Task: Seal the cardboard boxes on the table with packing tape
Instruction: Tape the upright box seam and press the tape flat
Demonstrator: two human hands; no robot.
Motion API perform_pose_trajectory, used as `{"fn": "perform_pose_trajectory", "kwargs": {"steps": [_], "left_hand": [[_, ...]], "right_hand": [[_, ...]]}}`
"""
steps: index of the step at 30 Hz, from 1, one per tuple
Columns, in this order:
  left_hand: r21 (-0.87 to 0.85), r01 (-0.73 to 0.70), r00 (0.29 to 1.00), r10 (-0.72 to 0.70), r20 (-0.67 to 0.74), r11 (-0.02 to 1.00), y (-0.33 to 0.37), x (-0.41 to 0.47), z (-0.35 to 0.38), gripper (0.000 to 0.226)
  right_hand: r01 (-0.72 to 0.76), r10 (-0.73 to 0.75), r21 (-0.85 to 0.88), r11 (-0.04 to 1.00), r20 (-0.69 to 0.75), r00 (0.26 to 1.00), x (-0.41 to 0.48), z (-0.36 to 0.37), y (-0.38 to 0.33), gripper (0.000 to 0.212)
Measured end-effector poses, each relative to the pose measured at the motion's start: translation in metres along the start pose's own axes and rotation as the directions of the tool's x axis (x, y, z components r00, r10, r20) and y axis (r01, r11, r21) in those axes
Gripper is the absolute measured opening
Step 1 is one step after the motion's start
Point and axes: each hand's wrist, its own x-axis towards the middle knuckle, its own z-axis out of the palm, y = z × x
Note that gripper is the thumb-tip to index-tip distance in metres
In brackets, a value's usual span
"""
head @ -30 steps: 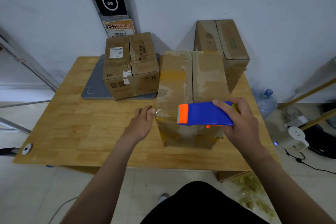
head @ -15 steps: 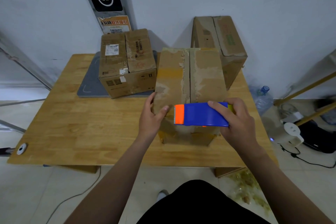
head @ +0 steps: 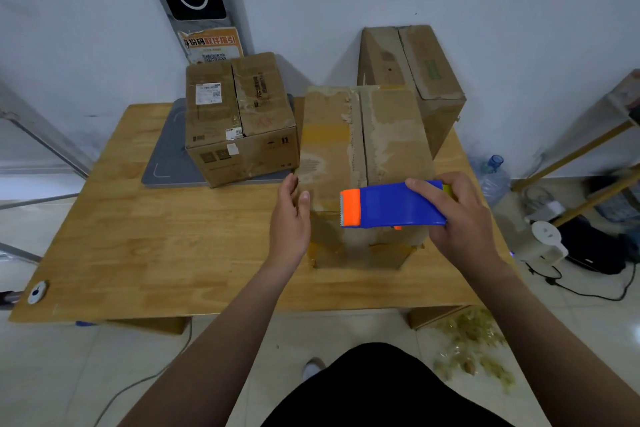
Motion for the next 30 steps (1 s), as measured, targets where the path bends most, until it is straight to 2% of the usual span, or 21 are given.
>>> {"fn": "perform_pose_trajectory", "kwargs": {"steps": [5, 9, 12, 15, 21, 30], "left_hand": [[0.296, -0.156, 0.981, 0.183, -0.065, 0.942, 0.018, 0.016, 0.014, 0.059], [0.277, -0.086, 0.985, 0.124, -0.121, 0.957, 0.025, 0.027, 0.032, 0.049], [0.39, -0.108, 0.958, 0.201, -0.205, 0.914, 0.024, 0.023, 0.038, 0.042], [0.456, -0.124, 0.941, 0.25, -0.229, 0.881, 0.025, 0.02, 0.038, 0.04], [0.394, -0.028, 0.965, 0.128, -0.231, 0.919, 0.031, 0.014, 0.036, 0.041], [0.399, 0.018, 0.977, 0.069, -0.203, 0.917, 0.034, 0.016, 0.032, 0.04]], "right_hand": [[-0.004, 0.003, 0.033, 0.999, 0.019, 1.0, 0.001, 0.003, 0.006, 0.06], [0.035, -0.039, 0.049, 0.998, 0.063, 0.997, 0.003, -0.003, 0.006, 0.053], [0.064, -0.069, 0.05, 0.997, 0.112, 0.991, 0.0, -0.006, 0.008, 0.062], [0.11, -0.116, 0.049, 0.993, 0.156, 0.981, 0.0, -0.01, 0.012, 0.06], [0.209, -0.205, 0.003, 0.978, 0.208, 0.956, 0.003, -0.023, 0.019, 0.056], [0.256, -0.245, -0.025, 0.966, 0.206, 0.947, 0.005, -0.039, 0.032, 0.056]]}}
